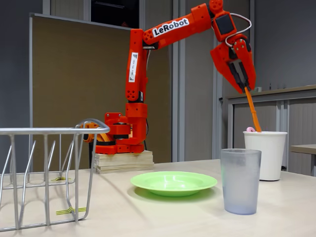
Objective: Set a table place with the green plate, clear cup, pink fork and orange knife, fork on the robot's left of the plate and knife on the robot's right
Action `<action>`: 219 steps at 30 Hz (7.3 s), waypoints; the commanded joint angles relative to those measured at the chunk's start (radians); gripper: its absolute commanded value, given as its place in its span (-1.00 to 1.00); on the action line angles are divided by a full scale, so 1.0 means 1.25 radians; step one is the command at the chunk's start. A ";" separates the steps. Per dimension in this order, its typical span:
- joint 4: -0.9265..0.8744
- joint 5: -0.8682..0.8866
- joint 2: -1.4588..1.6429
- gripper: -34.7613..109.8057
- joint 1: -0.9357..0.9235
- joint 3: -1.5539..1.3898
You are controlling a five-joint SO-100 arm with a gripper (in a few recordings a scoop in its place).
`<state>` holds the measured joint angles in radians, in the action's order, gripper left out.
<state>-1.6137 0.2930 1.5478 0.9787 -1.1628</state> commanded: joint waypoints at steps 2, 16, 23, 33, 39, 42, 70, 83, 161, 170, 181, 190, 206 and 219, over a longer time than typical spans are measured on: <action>-0.064 0.037 0.066 -0.52 0.031 0.049; -0.086 -0.146 0.229 -0.52 -0.032 0.013; -0.018 -0.404 0.378 -0.52 -0.225 -0.171; 0.177 -0.643 0.578 -0.52 -0.542 -0.571; 0.297 -0.709 0.665 -0.52 -0.707 -0.810; 0.355 -0.761 0.675 -0.52 -0.769 -0.886; 0.730 -0.881 0.595 -0.52 -0.895 -1.182; 0.738 -0.859 0.709 -0.52 -0.832 -1.293; 0.376 0.036 0.643 -0.19 -0.296 -0.946; 0.360 0.310 0.383 -0.27 -0.074 -0.699; 0.363 0.360 0.190 -0.24 0.075 -0.565; 0.403 0.333 0.090 -0.23 0.086 -0.492; 0.449 0.256 0.016 -0.19 0.050 -0.468; 0.526 0.256 0.045 -0.29 0.047 -0.566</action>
<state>-0.9725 0.6044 1.5509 1.0385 -1.8469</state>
